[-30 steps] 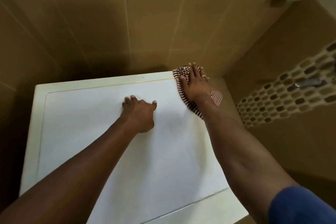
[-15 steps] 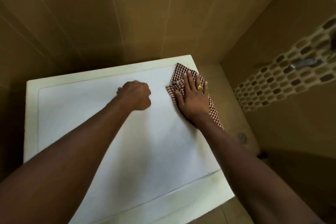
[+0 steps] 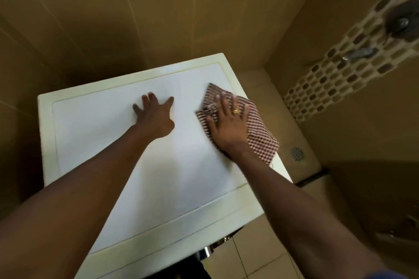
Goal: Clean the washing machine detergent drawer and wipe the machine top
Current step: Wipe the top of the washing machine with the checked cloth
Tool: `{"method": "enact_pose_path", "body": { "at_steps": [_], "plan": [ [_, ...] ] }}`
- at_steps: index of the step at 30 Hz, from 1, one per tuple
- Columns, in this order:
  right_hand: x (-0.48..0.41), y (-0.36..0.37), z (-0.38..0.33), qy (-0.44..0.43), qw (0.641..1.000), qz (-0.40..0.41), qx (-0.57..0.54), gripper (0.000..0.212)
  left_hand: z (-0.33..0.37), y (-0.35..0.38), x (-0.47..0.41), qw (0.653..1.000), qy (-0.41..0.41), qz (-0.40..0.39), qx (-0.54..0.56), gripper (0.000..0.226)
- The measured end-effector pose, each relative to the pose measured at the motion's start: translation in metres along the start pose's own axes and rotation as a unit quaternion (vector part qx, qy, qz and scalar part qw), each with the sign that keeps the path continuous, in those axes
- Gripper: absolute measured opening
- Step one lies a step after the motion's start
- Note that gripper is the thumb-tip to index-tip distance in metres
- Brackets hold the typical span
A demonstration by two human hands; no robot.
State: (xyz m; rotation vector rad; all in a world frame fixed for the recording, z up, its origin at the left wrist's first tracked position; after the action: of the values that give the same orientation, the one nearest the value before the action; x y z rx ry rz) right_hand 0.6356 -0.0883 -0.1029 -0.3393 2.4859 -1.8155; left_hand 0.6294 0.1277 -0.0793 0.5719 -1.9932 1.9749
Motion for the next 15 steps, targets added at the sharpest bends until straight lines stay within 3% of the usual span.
{"method": "enact_pose_path", "body": {
  "at_steps": [4,8,11,13,15],
  "plan": [
    [0.07,0.013,-0.03,-0.184,0.98,-0.075,0.003,0.069,0.007,-0.002,0.035,0.982,0.003,0.138,0.131,0.068],
    [0.089,-0.005,0.032,-0.097,0.994,-0.056,0.003,0.073,0.0,0.024,0.081,0.96,0.025,0.21,0.185,0.059],
    [0.082,-0.001,0.026,-0.013,1.0,-0.023,0.006,0.077,-0.001,0.043,0.102,0.952,0.023,0.228,0.203,0.056],
    [0.097,0.009,0.001,-0.022,0.999,-0.042,-0.011,0.079,0.005,0.05,0.116,0.946,0.036,0.24,0.214,0.056],
    [0.129,0.014,-0.013,-0.103,0.99,-0.094,-0.015,0.078,0.011,0.053,0.13,0.938,0.062,0.258,0.223,0.056]
  ]
}}
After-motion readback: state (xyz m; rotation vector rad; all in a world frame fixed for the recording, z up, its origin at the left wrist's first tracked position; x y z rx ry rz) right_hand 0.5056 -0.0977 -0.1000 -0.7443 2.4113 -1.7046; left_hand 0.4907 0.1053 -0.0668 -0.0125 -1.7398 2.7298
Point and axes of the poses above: each hand's wrist, its own x-axis away from the middle knuckle, its own y-axis out of the palm, z = x × y, the point moved 8 cm from there along -x, towards the middle knuckle, and after that the axes turned 11 degrees about -x, right-handed, at the moved point
